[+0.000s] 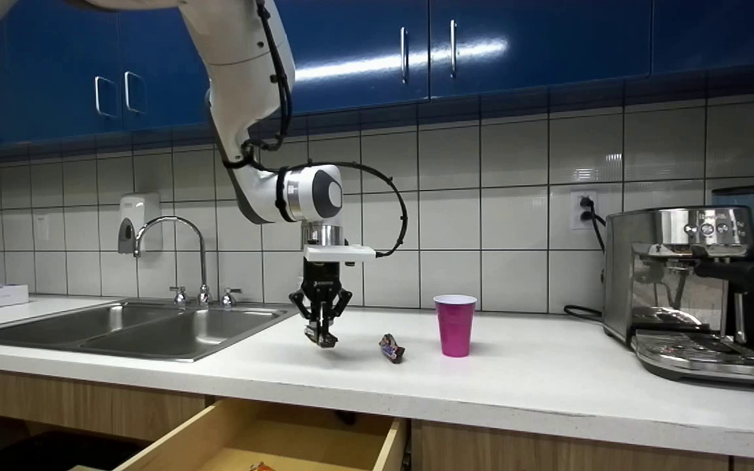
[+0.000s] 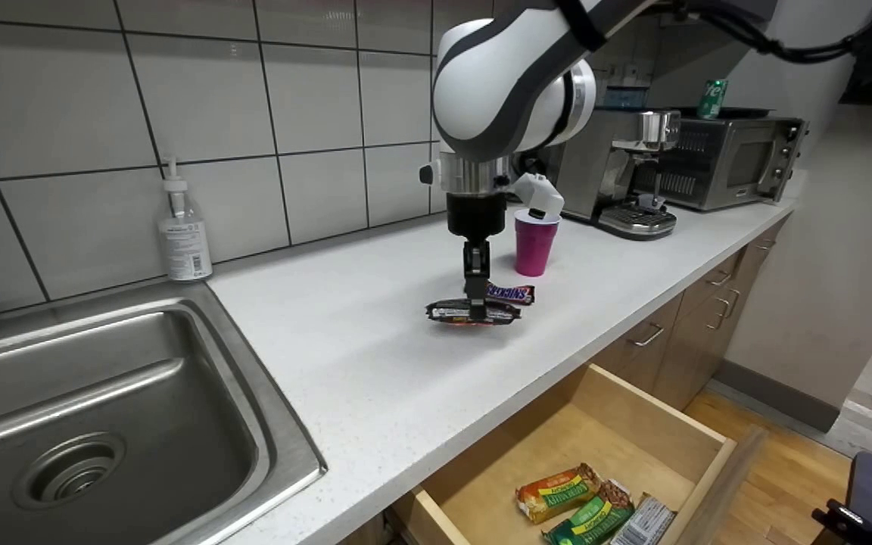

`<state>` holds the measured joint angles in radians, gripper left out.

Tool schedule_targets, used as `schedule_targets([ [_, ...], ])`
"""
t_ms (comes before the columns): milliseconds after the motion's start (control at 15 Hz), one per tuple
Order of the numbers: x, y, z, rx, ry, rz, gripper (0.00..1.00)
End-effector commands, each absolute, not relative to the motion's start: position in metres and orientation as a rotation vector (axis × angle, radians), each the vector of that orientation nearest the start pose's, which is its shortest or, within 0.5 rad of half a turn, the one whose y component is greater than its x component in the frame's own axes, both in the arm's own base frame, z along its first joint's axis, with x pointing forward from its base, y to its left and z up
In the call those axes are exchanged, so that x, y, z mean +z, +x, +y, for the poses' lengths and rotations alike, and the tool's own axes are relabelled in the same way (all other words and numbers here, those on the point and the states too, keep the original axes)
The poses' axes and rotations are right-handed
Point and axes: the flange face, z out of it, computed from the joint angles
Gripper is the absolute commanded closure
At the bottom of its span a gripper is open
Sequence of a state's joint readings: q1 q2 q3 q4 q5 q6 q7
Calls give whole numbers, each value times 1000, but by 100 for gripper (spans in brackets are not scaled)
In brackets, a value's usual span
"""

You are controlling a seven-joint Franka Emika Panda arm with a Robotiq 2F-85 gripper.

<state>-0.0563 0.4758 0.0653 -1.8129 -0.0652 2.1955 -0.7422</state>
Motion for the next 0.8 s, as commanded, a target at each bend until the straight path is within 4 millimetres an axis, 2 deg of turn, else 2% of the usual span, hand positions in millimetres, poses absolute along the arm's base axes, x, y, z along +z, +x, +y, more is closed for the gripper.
schedule_targets([
  [0, 287, 592, -3, 159, -2855, -1303, 97],
  [400, 280, 533, 0, 222, -2795, -1453, 97],
  [733, 259, 494, 3, 263, -2746, -1562, 97],
])
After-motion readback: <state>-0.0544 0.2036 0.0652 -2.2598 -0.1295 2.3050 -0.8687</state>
